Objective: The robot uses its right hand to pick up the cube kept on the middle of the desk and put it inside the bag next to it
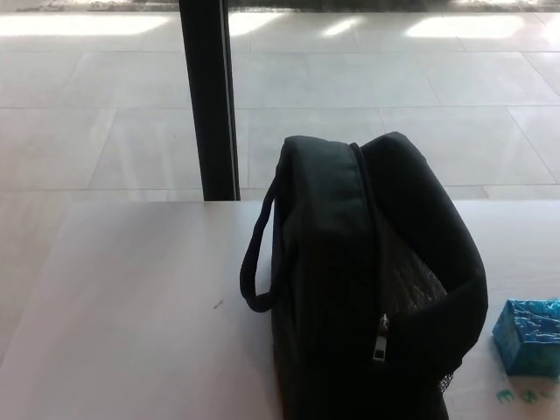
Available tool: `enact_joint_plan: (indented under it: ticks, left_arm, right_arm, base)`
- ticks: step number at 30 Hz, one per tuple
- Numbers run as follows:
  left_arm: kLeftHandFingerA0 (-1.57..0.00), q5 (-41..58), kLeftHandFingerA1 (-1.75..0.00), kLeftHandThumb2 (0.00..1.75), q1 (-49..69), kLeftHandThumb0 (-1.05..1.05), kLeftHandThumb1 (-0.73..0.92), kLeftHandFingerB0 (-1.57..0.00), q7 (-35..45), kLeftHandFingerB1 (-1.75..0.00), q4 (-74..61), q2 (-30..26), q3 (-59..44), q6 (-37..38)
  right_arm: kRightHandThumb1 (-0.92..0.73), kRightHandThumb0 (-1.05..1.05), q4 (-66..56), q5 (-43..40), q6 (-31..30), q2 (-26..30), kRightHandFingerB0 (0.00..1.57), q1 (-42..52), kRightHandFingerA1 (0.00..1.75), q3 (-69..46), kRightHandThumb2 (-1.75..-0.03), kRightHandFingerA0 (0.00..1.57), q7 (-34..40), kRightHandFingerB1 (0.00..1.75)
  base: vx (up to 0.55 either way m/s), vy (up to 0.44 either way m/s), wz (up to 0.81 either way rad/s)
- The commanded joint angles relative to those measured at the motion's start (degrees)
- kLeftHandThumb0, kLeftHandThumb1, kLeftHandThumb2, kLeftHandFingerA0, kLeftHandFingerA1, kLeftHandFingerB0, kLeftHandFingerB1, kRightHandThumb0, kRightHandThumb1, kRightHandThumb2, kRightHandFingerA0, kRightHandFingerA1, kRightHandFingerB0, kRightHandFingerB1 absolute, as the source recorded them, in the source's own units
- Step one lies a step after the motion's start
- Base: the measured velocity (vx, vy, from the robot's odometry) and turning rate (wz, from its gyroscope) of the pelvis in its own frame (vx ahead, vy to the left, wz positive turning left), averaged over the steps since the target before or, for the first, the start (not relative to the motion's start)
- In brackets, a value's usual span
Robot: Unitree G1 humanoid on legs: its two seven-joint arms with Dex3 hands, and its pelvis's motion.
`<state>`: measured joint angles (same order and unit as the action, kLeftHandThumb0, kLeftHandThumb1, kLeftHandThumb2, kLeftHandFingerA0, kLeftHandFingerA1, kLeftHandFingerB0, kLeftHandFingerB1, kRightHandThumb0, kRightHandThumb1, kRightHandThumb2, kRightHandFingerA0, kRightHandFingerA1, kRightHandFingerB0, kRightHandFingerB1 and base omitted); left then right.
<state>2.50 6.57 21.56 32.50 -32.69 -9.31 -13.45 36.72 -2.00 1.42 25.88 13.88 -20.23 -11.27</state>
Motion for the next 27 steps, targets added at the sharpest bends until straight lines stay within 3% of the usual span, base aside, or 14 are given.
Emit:
enact_joint_plan:
  ticks: [1,2,3,4,5,6,10,11,12,19,23,24,25,27]
  left_arm:
    - [-0.34,4.17,-0.62,0.90,-0.01,-0.60,0.54,-0.37,7.91,-0.57,-1.69,-2.64,-1.48,-7.05]
    - [-0.34,4.21,-0.62,0.90,-0.39,-0.60,0.54,-0.37,7.79,-0.57,-1.70,-2.60,-1.59,-7.56]
    - [-0.36,4.08,-0.63,0.91,-0.91,-0.60,0.54,-0.37,7.97,-0.58,-1.45,-2.66,-1.45,-7.89]
    - [-0.35,3.82,-0.62,0.91,-1.31,-0.61,0.54,-0.36,8.21,-0.57,-1.46,-2.75,-1.16,-7.71]
    - [-0.31,3.70,-0.60,0.91,-1.27,-0.61,0.54,-0.34,8.58,-0.56,-2.11,-2.97,-0.93,-7.80]
    - [-0.34,3.76,-0.62,0.91,-1.13,-0.59,0.54,-0.31,8.82,-0.55,-3.01,-3.08,-0.83,-8.41]
    - [-0.31,3.86,-0.61,0.89,-1.30,-0.60,0.53,-0.34,9.21,-0.57,-3.07,-2.99,-1.23,-8.92]
    - [-0.31,3.84,-0.61,0.91,-1.33,-0.58,0.54,-0.38,9.34,-0.59,-2.91,-3.01,-1.24,-8.72]
    - [-0.32,3.61,-0.61,0.91,-1.23,-0.58,0.54,-0.39,9.13,-0.59,-3.00,-3.00,-1.13,-8.68]
    - [-0.29,3.66,-0.61,0.91,-0.79,-0.57,0.53,-0.38,9.41,-0.60,-3.82,-3.06,-1.23,-9.28]
    - [-0.32,3.40,-0.61,0.90,-1.17,-0.59,0.54,-0.35,9.17,-0.58,-3.59,-3.08,-1.05,-9.47]
    - [-0.32,3.15,-0.61,0.90,-1.29,-0.59,0.54,-0.34,8.90,-0.57,-3.32,-3.06,-0.92,-9.33]
    - [-0.31,3.32,-0.61,0.90,-1.44,-0.58,0.53,-0.33,9.14,-0.57,-2.99,-3.05,-1.00,-9.31]
    - [-0.31,3.41,-0.62,0.90,-1.33,-0.59,0.53,-0.32,9.36,-0.57,-3.23,-3.12,-1.02,-9.28]
  right_arm:
    - [-0.53,-0.35,-3.97,-5.09,-0.98,2.15,0.00,1.35,0.51,-4.94,-1.08,0.01,-1.88,0.49]
    - [-0.53,-0.35,-3.47,-5.08,-1.16,2.07,0.00,0.74,0.51,-5.47,-1.08,0.01,-1.43,0.49]
    - [-0.62,-0.79,-1.82,-6.55,-0.72,1.80,0.05,-0.23,0.42,-7.15,-0.93,0.03,-1.75,0.33]
    - [-0.53,-0.35,-0.53,-6.94,-0.55,1.87,0.00,-1.05,0.51,-8.02,-1.08,0.01,-1.67,0.49]
    - [-0.54,-0.35,-0.84,-7.61,-1.23,1.74,0.00,-1.06,0.50,-9.04,-1.08,0.01,-1.61,0.49]
    - [-0.65,-0.71,-2.65,-8.19,-2.89,1.37,0.06,-0.41,0.47,-10.03,-0.95,0.15,-1.06,0.38]
    - [-0.64,-0.66,-4.65,-12.73,-8.55,0.42,0.06,-2.24,0.50,-15.34,-0.94,0.20,0.50,0.38]
    - [-0.82,-0.59,-4.85,-13.96,-9.56,0.31,0.13,-2.90,0.39,-16.63,-0.65,0.22,0.45,0.25]
    - [-0.64,-0.65,-6.64,-16.38,-11.81,-0.18,0.07,-3.83,0.50,-19.07,-0.92,0.19,1.49,0.40]
    - [-0.63,-0.68,-19.41,-23.66,-18.97,-1.58,0.09,-12.47,0.66,-26.51,-0.95,0.30,8.09,0.42]
    - [-0.58,-0.72,-25.47,-29.55,-23.40,-2.01,0.08,-17.04,0.55,-28.46,-0.93,0.21,6.65,0.41]
    - [-0.72,-0.68,-27.06,-30.68,-24.72,-1.54,0.20,-18.59,0.39,-27.66,-0.62,0.22,5.75,0.27]
    - [-0.57,-0.72,-27.99,-32.03,-26.14,-1.13,0.09,-20.31,0.46,-27.10,-0.86,0.13,4.83,0.38]
    - [-0.56,-0.73,-29.26,-31.92,-27.97,-0.80,0.10,-22.08,0.48,-26.23,-0.87,0.18,5.10,0.39]
  base:
    - [0.00,0.000,0.00]
    - [0.00,0.000,0.00]
    - [0.00,0.000,0.00]
    - [0.00,0.000,0.00]
    - [0.00,0.000,0.00]
    - [0.00,0.000,0.00]
    - [0.00,0.000,0.00]
    - [0.00,0.000,0.00]
    - [0.00,0.000,0.00]
    - [0.00,0.000,0.00]
    - [0.00,0.000,0.00]
    - [0.00,0.000,0.00]
    - [0.00,0.000,0.00]
    - [0.00,0.000,0.00]
